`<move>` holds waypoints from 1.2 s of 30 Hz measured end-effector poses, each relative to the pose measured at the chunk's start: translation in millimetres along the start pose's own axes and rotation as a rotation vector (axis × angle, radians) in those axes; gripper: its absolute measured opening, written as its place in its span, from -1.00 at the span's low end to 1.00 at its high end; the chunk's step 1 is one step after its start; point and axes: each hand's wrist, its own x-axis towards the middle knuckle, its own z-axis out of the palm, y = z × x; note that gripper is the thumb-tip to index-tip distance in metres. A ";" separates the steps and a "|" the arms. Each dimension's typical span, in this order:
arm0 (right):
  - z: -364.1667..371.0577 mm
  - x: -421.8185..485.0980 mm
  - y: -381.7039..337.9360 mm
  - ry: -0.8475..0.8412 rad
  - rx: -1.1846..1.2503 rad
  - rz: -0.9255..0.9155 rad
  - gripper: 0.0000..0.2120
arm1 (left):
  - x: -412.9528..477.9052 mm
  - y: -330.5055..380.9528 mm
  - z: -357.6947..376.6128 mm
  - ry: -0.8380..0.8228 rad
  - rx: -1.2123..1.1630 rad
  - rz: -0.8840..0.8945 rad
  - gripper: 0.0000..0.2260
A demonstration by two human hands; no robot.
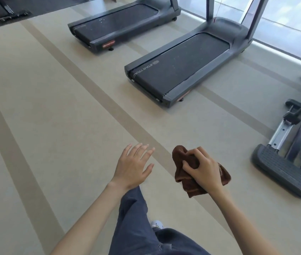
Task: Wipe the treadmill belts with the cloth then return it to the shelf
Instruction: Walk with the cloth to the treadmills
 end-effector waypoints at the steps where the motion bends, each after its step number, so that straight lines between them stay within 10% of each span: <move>1: 6.1 9.5 1.5 -0.010 -0.001 0.010 -0.86 | 10.3 -9.0 3.4 -0.016 -0.001 0.005 -0.58; 18: 61.1 308.8 -40.6 0.117 -0.002 0.051 -0.85 | 275.4 -193.4 -9.2 -0.064 -0.016 0.086 -0.58; 36: 9.9 533.1 92.0 0.025 -0.040 0.071 -0.85 | 524.0 -173.9 55.4 -0.146 -0.066 0.036 -0.55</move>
